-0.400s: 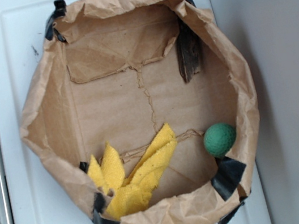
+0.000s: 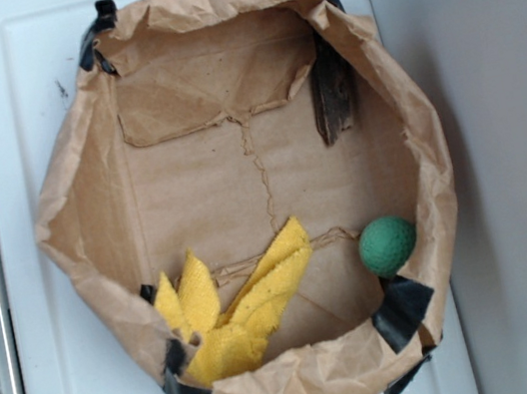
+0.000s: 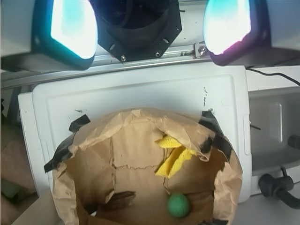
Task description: Grab the yellow cloth.
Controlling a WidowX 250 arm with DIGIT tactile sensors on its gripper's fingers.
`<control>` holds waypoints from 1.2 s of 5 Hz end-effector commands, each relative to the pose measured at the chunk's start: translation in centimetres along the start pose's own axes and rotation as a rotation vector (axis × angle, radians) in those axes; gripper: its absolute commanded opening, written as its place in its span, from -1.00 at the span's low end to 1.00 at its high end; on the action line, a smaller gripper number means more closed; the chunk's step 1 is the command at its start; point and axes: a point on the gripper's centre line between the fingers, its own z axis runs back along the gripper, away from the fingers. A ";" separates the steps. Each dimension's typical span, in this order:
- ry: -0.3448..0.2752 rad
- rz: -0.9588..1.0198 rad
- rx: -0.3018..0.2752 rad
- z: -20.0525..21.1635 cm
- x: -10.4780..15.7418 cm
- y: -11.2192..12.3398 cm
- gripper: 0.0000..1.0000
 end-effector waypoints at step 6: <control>-0.102 0.363 0.001 -12.4 17.2 2.4 1.00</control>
